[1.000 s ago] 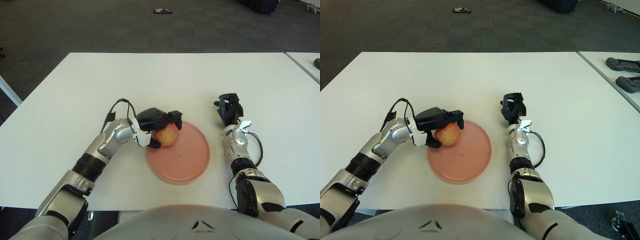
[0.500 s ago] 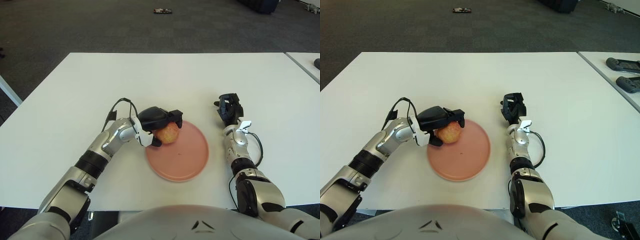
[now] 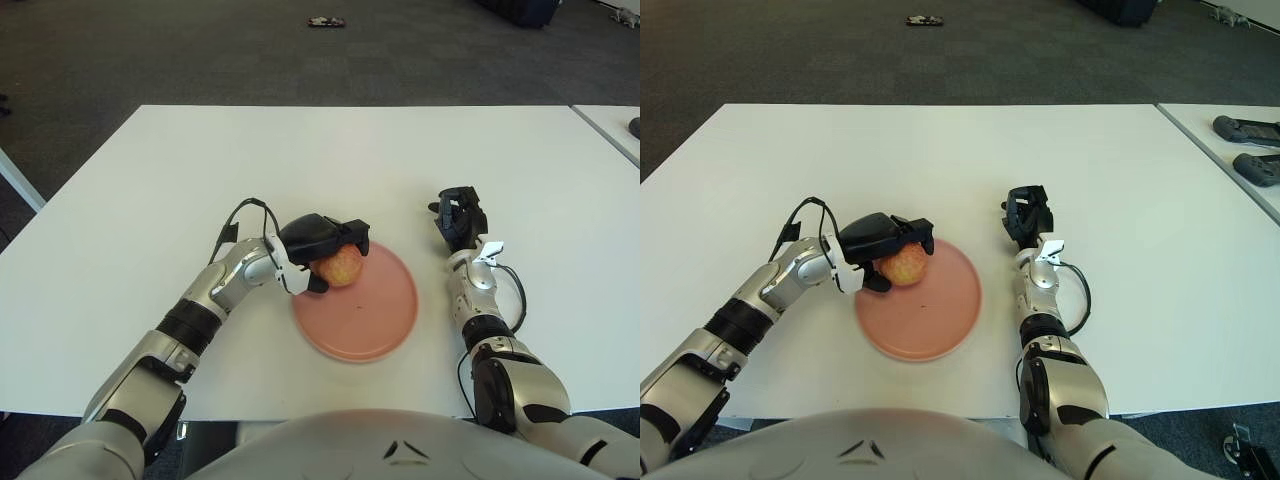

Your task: Put the apple into the plate.

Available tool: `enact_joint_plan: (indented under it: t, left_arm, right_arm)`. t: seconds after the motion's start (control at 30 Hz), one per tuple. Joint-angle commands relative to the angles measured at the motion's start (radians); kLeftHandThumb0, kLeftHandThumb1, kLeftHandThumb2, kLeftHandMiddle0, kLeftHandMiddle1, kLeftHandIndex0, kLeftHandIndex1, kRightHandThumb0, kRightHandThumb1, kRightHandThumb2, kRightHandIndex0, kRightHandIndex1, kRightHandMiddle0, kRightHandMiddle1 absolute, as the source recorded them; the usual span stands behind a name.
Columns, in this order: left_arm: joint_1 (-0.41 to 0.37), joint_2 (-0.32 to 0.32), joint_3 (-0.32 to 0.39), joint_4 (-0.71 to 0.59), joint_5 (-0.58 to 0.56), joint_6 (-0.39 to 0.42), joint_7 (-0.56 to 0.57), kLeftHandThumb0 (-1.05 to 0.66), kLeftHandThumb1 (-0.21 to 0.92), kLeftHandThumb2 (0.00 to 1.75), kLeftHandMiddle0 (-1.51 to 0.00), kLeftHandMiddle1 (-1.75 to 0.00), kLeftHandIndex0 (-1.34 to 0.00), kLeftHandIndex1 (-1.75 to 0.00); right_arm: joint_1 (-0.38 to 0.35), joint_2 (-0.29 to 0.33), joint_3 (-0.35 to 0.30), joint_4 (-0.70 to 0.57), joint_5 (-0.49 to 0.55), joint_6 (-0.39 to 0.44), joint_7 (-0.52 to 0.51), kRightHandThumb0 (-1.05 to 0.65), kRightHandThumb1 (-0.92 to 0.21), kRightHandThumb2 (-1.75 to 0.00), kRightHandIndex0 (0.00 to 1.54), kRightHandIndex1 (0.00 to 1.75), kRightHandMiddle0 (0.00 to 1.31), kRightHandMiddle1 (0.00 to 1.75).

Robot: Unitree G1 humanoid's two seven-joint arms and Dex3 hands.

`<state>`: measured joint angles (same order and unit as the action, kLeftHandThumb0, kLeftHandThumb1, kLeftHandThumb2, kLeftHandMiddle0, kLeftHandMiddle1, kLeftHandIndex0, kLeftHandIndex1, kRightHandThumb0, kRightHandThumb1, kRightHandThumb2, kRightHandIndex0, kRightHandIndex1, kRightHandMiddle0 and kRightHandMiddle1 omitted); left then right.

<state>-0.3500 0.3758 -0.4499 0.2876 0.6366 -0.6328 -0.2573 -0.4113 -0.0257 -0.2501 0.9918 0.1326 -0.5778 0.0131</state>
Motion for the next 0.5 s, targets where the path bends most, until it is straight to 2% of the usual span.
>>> enact_joint_plan:
  t: [0.0,0.47]
  left_arm:
    - [-0.018,0.01,-0.01,0.014,0.005,0.005,-0.006,0.0,-0.04,1.69,-0.9,-1.65,-0.66,-1.75]
    - [-0.008,0.009,0.006,0.003,0.002,0.007,0.023,0.0,-0.02,1.67,-0.88,-1.66,-0.64,-1.75]
  right_arm:
    - [0.044,0.02,-0.007,0.054,0.018,0.061,0.002,-0.36,-0.82,-0.65,0.38,1.47,0.25,1.75]
    - [0.041,0.02,-0.01,0.057,0.012,0.066,-0.005,-0.36,-0.83,-0.64,0.39,1.48,0.25,1.75]
